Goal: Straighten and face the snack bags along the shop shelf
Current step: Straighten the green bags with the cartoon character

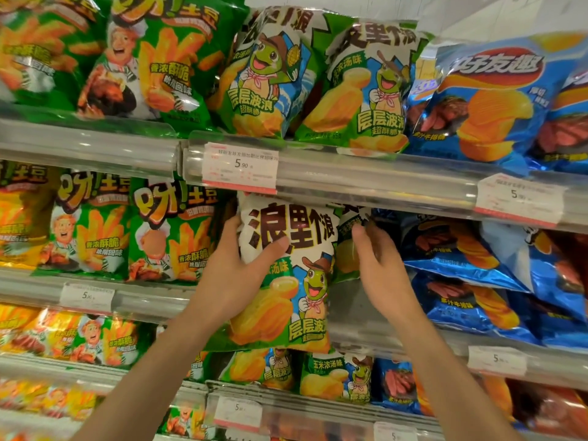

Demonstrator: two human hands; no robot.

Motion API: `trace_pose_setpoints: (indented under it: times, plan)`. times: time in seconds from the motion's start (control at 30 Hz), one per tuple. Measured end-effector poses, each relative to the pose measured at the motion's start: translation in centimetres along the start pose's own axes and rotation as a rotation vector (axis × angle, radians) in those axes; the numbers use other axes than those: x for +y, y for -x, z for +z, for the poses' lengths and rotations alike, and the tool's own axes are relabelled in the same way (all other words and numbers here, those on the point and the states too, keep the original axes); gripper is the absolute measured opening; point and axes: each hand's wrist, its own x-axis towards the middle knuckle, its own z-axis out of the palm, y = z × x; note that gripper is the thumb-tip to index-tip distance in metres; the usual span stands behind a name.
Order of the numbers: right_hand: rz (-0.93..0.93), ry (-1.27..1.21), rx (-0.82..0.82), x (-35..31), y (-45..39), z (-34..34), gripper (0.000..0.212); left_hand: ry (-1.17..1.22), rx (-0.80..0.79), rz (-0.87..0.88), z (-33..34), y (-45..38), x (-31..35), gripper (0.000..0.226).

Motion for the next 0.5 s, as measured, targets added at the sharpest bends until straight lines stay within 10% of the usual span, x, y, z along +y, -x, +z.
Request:
trace_pose_setpoints:
  times: [0.2, 0.3, 0.5]
  plan:
    - [0.096, -0.282, -0.075, -0.3, 2.5, 0.9, 0.059, -0.031, -0.067, 0.033, 4.1, 0.0, 1.6, 0.039]
    - [0.102, -0.364, -0.012, -0.2, 0.5, -0.2, 0.031, -0.125, -0.033, 0.11, 3.5, -0.5, 1.5, 0.066]
    - [-0.073, -0.035, 0.128, -0.4, -1.9, 0.3, 0.049, -0.398, 0.191, 0.212, 2.3, -1.9, -1.1, 0.062]
